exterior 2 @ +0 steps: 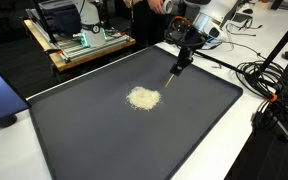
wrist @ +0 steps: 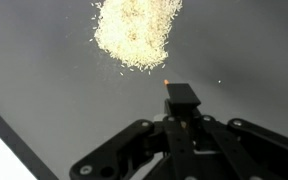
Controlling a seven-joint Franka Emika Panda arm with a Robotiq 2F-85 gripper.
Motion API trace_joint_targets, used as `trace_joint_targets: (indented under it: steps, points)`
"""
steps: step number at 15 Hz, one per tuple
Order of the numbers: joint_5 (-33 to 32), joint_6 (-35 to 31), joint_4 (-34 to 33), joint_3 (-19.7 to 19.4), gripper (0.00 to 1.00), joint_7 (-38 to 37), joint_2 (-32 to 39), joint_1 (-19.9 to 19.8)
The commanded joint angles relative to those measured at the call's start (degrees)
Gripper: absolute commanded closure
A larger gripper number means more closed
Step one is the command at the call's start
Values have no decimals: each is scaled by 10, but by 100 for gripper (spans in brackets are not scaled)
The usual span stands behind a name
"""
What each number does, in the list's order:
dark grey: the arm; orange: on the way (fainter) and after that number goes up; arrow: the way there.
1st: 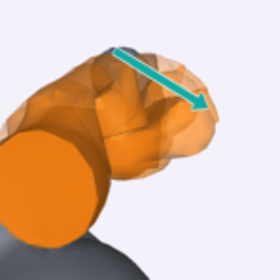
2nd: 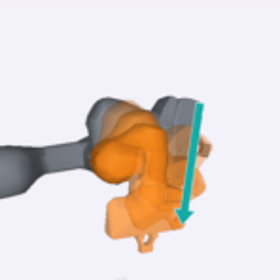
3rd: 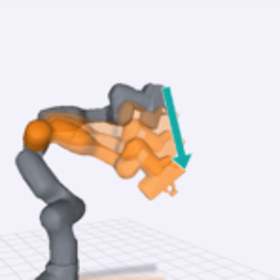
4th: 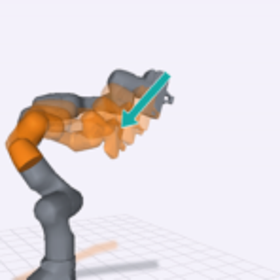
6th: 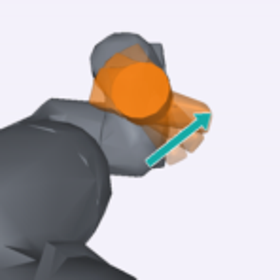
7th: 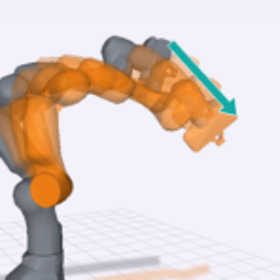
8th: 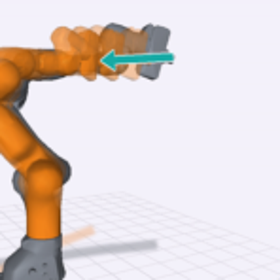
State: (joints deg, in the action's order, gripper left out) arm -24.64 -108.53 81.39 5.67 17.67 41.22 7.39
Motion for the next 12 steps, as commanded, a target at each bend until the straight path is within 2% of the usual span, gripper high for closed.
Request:
trace_joint_targets:
  steps: [1,12]
  points:
    - [78,16,-36,1,97,27,6,-39]
    - [280,-34,-31,7,97,66,-12,-160]
